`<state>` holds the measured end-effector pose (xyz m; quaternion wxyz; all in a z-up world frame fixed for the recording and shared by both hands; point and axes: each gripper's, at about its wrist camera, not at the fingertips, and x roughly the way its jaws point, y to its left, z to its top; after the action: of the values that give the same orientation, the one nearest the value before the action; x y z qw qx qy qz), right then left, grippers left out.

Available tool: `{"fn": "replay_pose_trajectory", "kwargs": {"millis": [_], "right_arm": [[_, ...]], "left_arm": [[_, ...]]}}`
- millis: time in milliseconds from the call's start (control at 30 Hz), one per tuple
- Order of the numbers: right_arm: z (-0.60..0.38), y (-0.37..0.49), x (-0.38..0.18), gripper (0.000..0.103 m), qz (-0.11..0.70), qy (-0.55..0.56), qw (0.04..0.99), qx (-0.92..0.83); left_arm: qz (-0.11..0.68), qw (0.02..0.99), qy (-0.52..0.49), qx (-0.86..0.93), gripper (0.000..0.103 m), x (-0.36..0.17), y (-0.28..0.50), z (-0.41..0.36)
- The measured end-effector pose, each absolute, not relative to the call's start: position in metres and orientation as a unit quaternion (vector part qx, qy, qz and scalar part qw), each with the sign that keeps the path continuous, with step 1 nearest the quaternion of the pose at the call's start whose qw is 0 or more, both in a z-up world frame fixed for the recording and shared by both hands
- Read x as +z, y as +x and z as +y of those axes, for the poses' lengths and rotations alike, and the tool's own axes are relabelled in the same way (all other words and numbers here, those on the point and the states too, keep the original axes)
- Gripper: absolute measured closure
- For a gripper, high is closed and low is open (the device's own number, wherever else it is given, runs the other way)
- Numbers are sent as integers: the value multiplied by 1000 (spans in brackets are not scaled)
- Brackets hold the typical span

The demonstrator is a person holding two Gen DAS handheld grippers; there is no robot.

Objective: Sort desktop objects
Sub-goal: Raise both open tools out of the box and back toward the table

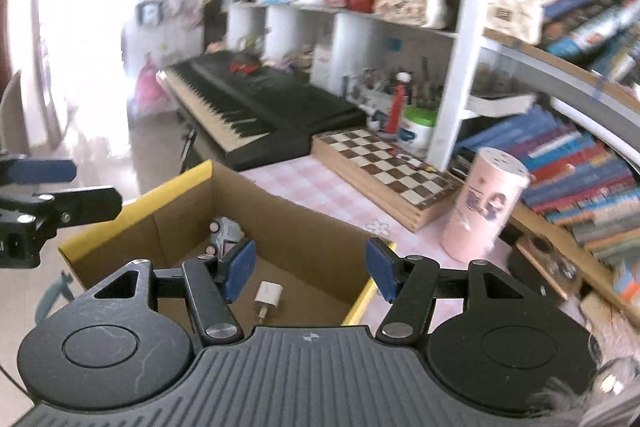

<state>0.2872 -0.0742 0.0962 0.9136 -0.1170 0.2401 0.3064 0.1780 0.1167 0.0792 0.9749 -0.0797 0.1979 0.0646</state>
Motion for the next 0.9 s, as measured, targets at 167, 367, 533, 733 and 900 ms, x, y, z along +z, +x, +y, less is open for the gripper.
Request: {"fn": "replay_pose_trajectory", "kwargs": {"millis": [167,367,533,733,900], "right_arm": [[-83,263,93,44,235,-84,930,270],[-89,234,82,44,236,-59,942,232],[-90,210,72,44,247,-51,943,216],[-89,173,59,44,259,-48,944,199],[-88,143,48,44,267,-50,944,187]], "left_arm": [[196,974,-86,70,21,74,159,115],[204,972,-90,69,21,65,139,116],[216,970,-93,66,21,55,119,118],[231,968,-82,59,21,44,92,116],[235,967,-76,56,21,37,71,116]]}}
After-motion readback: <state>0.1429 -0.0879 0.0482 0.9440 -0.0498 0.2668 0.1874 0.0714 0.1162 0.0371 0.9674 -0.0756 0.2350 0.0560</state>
